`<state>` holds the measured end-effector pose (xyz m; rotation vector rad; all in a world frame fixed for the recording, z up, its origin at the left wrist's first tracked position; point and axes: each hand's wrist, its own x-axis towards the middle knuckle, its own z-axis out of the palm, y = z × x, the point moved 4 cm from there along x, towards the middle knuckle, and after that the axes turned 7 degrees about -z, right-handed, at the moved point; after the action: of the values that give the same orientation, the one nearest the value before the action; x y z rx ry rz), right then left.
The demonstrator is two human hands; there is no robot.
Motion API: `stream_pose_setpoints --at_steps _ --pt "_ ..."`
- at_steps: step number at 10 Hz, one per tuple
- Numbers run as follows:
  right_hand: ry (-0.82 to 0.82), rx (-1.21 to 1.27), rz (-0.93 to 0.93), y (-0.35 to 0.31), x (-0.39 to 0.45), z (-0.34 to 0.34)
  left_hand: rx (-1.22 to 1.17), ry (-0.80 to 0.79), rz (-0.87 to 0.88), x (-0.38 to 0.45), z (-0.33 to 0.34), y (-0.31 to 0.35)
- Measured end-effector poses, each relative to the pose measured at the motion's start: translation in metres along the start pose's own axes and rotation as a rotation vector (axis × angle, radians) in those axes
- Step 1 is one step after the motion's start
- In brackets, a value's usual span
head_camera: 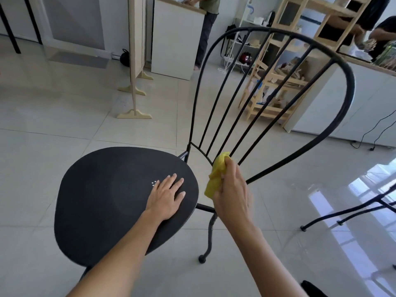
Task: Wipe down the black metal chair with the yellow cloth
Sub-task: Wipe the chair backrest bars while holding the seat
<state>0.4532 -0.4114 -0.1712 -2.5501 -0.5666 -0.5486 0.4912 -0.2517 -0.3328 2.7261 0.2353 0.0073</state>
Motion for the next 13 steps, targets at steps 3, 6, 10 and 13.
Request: stream_pose_setpoints --at_steps 3,6,10,13 --pt "-0.166 -0.334 -0.089 0.002 0.108 0.018 0.04 0.054 -0.028 0.035 -0.003 -0.019" --pt "-0.228 -1.2 -0.523 0.014 0.153 0.007 0.061 0.049 -0.012 0.055 -0.003 -0.019" --pt "-0.614 -1.383 -0.388 0.04 0.135 0.02 0.032 0.064 -0.006 0.052 -0.005 -0.02" --pt "-0.651 -1.405 -0.341 0.07 0.091 0.085 0.029 0.067 0.003 0.052 -0.001 -0.021"
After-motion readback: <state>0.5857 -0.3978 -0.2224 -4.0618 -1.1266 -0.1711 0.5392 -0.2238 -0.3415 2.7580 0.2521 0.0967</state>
